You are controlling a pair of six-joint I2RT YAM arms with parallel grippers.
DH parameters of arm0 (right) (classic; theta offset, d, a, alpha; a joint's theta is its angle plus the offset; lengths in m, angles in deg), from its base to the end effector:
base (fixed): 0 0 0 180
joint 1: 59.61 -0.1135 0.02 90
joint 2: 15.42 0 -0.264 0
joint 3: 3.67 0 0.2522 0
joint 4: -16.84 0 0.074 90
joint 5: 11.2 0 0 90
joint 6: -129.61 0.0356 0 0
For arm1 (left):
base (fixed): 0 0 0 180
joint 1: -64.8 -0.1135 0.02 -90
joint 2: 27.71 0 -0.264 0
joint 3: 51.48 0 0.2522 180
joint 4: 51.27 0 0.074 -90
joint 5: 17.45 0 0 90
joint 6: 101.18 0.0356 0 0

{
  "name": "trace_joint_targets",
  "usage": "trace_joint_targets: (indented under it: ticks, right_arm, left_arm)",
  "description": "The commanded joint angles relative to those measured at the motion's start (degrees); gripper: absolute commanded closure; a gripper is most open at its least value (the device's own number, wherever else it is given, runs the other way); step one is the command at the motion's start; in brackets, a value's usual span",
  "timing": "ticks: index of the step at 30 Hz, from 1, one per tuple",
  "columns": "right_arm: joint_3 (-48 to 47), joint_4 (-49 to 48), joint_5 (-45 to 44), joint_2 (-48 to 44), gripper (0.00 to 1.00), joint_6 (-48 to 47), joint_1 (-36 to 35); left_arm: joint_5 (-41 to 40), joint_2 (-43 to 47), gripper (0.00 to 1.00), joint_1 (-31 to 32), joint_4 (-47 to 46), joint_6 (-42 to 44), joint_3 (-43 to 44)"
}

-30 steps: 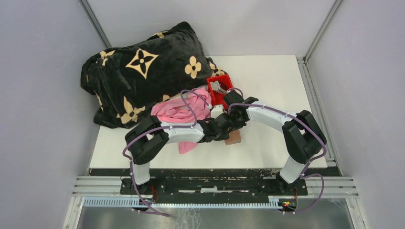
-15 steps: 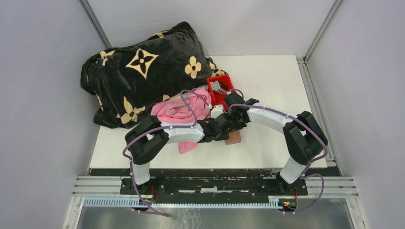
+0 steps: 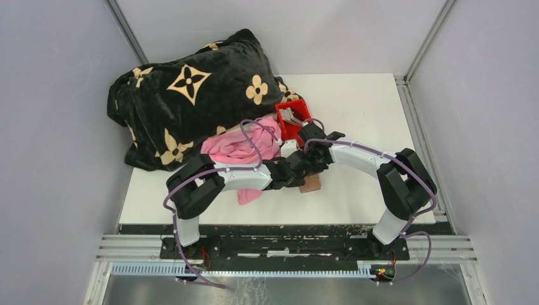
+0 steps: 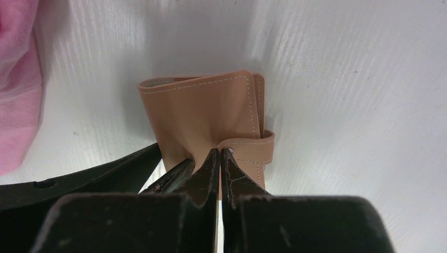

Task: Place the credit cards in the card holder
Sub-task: Close the card holder at the center of the board.

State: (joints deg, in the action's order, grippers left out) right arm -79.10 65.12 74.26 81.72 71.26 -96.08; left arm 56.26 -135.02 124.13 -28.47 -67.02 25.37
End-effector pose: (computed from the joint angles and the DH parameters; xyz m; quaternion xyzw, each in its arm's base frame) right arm 0.2627 0.1907 0.1793 -0.0345 0.9834 0.0649 0.1657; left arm 0.2028 -0.3223 0.1510 -0.0160 0.9404 -0.1913 0.2807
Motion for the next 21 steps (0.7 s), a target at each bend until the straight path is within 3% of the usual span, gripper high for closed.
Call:
trace_joint_targets:
  ticks: [1, 21]
  right_arm:
    - [0.27, 0.00, 3.02, 0.99, 0.98, 0.49, -1.49]
    - [-1.29, 0.35, 4.08, 5.24, 0.97, 0.07, -1.90]
  left_arm:
    - [1.68, -4.58, 0.65, 0.12, -0.89, 1.06, -0.51]
    - [2.26, -5.04, 0.65, 0.15, -1.59, 1.34, -1.02]
